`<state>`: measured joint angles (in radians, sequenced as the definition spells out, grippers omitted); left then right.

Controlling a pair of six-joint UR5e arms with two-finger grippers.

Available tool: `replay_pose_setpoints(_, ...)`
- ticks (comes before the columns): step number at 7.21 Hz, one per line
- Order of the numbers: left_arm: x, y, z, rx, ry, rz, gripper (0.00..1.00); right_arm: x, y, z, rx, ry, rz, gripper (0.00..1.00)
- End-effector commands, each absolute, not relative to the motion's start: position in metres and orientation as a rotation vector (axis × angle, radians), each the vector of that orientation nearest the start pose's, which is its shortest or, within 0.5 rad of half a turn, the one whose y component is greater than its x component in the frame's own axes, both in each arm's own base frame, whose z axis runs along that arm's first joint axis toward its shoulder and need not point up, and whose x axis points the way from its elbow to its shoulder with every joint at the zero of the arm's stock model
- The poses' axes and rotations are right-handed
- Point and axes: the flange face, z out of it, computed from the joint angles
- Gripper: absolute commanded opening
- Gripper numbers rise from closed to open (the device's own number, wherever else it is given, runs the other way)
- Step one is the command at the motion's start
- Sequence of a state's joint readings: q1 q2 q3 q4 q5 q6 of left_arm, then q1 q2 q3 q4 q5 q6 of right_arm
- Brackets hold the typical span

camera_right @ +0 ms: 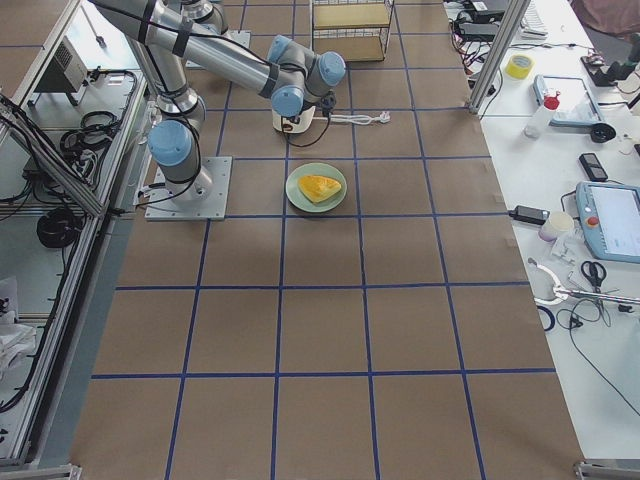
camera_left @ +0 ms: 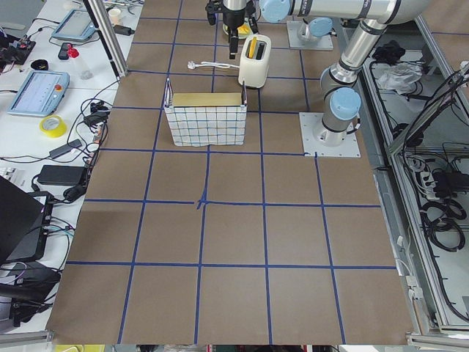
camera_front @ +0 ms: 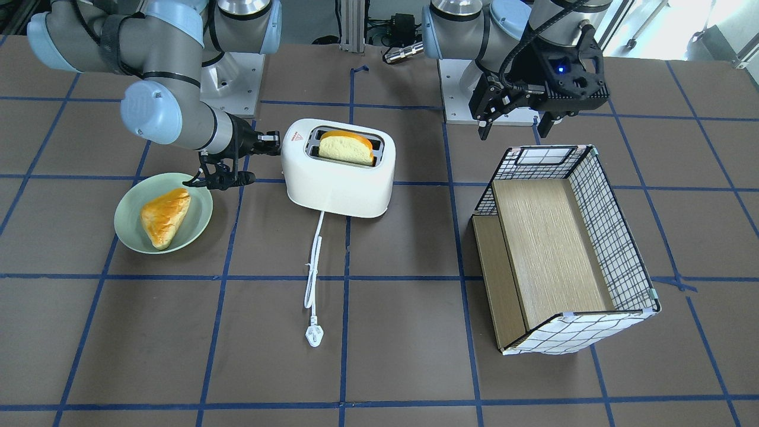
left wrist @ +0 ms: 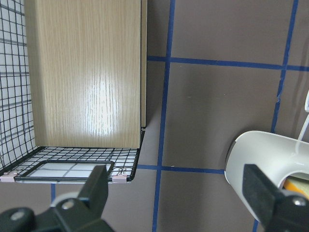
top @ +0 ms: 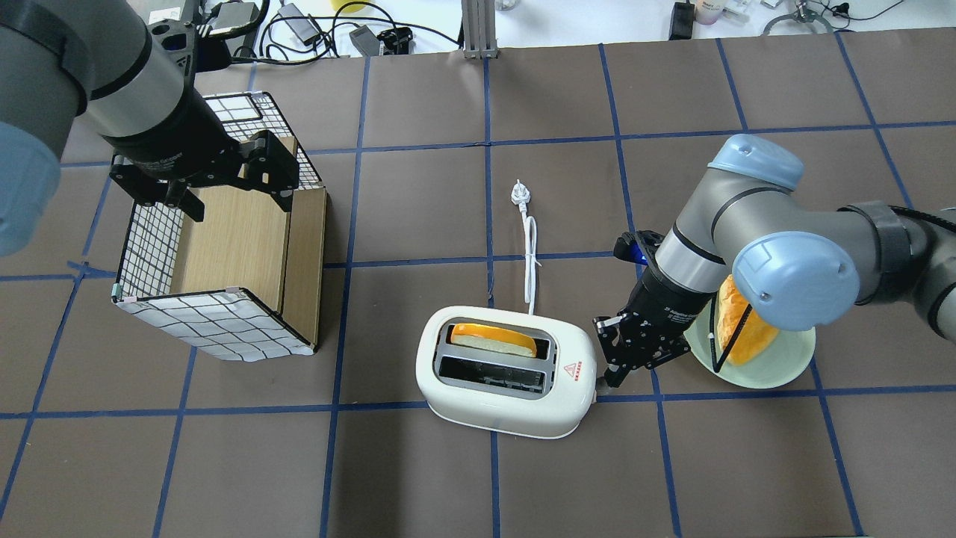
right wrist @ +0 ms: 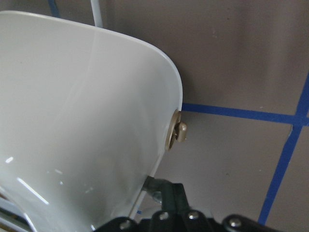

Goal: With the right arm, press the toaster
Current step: 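Press the toaster's side lever down with the right gripper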

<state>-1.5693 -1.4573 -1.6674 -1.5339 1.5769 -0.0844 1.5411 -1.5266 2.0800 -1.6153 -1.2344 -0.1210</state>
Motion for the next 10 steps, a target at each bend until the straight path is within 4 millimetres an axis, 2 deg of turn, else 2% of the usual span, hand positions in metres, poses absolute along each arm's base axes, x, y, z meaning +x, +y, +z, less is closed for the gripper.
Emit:
replay_pose_setpoints(1, -0.132, -0.449, 0.497, -0.135, 3.134, -0.085, 1.00, 0.154, -0.401, 0.244, -0.002, 2.698, 0.677, 0.00)
replay_pose_setpoints(4, -0.132, -0.449, 0.497, -0.135, 3.134, -0.085, 1.00, 0.154, -0.407, 0.231, 0.009, 2.695, 0.693, 0.00)
replay_pose_setpoints(7, -0.132, -0.449, 0.497, -0.135, 3.134, -0.085, 1.00, 0.154, -0.408, 0.230, 0.044, 2.702, 0.691, 0.00)
replay_pose_setpoints(9, -0.132, -0.449, 0.497, -0.135, 3.134, -0.087, 1.00, 0.153, -0.412, 0.240, 0.130, 2.727, 0.682, 0.00)
replay_pose_setpoints(10, -0.132, -0.449, 0.497, -0.135, 3.134, -0.087, 1.00, 0.153, -0.420, 0.265, 0.161, 2.752, 0.610, 0.00)
